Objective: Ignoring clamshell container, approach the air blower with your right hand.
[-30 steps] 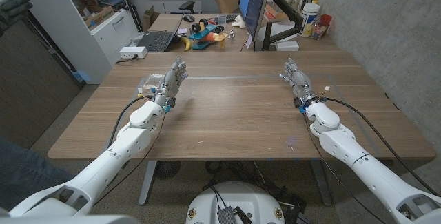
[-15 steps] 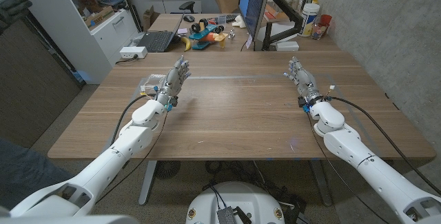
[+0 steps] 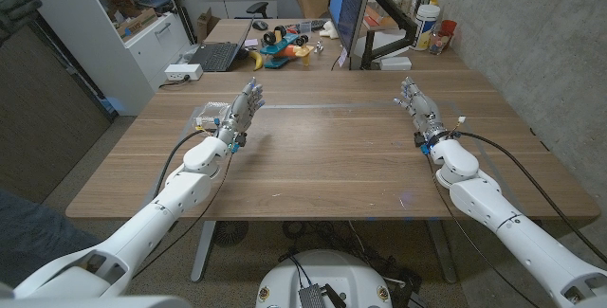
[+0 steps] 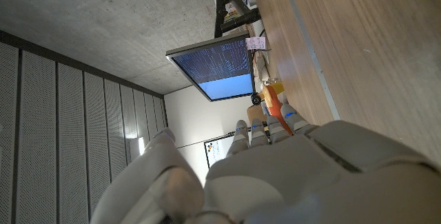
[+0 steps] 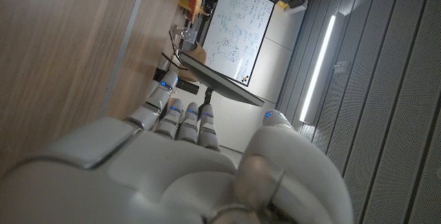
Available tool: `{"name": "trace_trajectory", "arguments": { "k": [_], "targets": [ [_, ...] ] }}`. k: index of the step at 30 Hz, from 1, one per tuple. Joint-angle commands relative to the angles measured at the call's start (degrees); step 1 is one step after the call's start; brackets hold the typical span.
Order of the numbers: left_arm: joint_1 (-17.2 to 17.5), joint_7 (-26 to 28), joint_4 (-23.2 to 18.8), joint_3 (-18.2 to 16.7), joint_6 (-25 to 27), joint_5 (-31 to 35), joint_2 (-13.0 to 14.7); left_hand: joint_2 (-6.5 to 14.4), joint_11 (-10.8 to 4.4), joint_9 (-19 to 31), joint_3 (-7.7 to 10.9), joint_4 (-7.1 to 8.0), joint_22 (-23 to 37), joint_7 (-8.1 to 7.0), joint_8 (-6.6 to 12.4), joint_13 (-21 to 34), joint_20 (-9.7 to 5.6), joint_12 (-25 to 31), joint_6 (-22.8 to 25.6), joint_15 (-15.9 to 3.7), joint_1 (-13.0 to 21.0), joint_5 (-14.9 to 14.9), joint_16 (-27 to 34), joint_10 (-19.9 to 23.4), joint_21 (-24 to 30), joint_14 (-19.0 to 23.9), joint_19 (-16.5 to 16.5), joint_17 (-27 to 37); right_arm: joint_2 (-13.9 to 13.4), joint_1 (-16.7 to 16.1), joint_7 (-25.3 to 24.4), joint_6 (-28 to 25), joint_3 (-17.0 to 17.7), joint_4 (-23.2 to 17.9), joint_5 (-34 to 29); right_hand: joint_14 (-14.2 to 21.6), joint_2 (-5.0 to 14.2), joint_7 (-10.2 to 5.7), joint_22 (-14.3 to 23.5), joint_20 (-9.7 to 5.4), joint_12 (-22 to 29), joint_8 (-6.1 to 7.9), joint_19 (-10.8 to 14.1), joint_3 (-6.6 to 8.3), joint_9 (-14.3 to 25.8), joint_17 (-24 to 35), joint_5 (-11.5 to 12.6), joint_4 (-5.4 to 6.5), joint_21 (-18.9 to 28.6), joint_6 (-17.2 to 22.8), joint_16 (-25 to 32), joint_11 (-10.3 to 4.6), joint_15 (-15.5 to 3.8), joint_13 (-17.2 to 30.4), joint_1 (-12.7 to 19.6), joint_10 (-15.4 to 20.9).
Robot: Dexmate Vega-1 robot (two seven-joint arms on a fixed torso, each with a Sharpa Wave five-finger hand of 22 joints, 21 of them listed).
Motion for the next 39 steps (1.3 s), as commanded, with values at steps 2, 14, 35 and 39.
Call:
{"name": "trace_trajectory", "arguments": {
  "k": [2,14,35,39],
  "targets": [
    [-0.62,-0.47,-0.03,0.24,0.76,0.36,0.62,0.50,0.16,0.26,0.44,-0.22,0.32,0.39,0.32,0.17,0.33,0.01,0.06,0.21,0.31,-0.14,0.40,0.12,-0.29,-0.18,-3.25,0.07,-0.80,-1.47,-1.74,0.63,0.80,-1.26,-1.42,0.70,0.07,-0.60,0.20,-0.66,0.02,0.16,0.64,0.19,-0.05,0.06,0.21,-0.06,-0.25,0.24,0.51,-0.15,-0.14,0.21,0.27,0.59],
    [0.08,-0.16,-0.87,-0.21,1.74,0.21,1.83,0.59,0.21,0.26,0.42,-0.32,0.33,0.47,0.36,0.16,0.40,-0.02,0.34,0.36,0.35,-0.30,0.42,0.35,-0.57,-0.06,-3.07,0.06,-1.46,-2.50,-2.94,1.50,0.98,-2.15,-3.60,1.18,0.60,-0.92,0.20,-0.61,0.04,0.24,1.19,0.38,-0.18,-0.17,0.21,-0.12,-0.58,0.48,0.67,-0.53,-0.36,0.22,0.37,0.91],
    [0.39,-0.92,-1.01,-0.71,1.68,-0.29,2.58,0.73,0.29,0.27,0.36,-0.50,0.35,0.44,0.35,0.15,0.60,-0.14,0.61,0.43,0.40,-0.59,0.40,0.61,-1.17,0.04,-3.00,0.06,-3.18,-5.11,-5.71,1.59,2.00,-5.34,-7.35,1.91,0.41,-1.22,0.20,-0.38,0.10,0.65,1.84,0.29,-0.37,-0.68,0.16,-0.49,-1.24,1.73,0.82,-0.81,-0.58,0.24,0.53,1.51],
    [0.38,-0.97,-1.03,-0.75,1.79,-0.28,2.74,0.75,0.31,0.27,0.36,-0.52,0.35,0.45,0.34,0.15,0.64,-0.16,0.63,0.45,0.40,-0.62,0.40,0.60,-1.24,0.05,-3.02,0.06,-3.34,-5.49,-6.25,1.73,2.00,-5.72,-8.36,1.95,0.43,-1.32,0.20,-0.38,0.10,0.63,2.00,0.30,-0.39,-0.74,0.16,-0.53,-1.31,1.73,0.82,-0.95,-0.58,0.24,0.56,1.58]
  ]
}}
